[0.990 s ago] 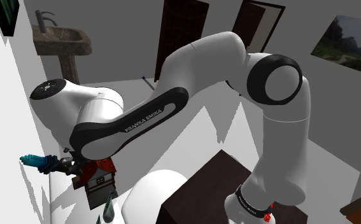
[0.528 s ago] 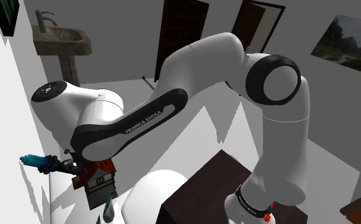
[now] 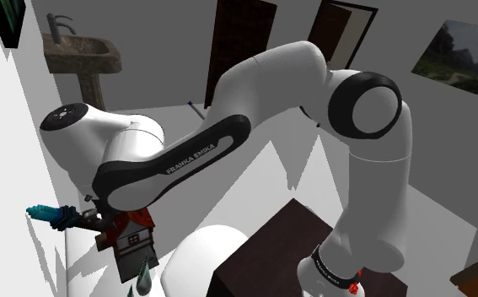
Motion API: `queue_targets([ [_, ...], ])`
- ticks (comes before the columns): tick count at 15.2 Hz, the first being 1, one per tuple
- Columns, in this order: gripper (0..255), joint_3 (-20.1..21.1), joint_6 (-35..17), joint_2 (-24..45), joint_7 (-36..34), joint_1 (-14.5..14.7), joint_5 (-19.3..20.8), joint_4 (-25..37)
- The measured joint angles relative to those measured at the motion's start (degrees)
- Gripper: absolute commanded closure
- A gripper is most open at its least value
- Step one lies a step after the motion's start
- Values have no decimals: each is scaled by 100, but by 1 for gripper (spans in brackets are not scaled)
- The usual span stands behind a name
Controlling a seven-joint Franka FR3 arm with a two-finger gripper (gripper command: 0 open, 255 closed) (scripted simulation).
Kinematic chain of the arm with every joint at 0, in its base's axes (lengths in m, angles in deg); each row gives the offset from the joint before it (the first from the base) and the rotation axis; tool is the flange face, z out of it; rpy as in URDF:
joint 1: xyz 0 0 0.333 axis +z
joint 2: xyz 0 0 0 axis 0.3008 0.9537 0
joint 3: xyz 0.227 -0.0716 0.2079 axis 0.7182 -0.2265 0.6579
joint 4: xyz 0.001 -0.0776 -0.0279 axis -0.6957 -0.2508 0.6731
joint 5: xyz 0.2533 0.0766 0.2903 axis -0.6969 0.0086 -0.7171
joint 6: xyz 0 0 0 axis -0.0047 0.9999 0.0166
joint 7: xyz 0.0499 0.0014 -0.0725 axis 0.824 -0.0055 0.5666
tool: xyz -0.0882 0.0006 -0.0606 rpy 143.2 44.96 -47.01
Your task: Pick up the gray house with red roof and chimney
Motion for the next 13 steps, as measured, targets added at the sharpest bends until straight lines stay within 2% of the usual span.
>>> queue_targets([
  [13,255,155,734,-419,287,-78,-324,414],
])
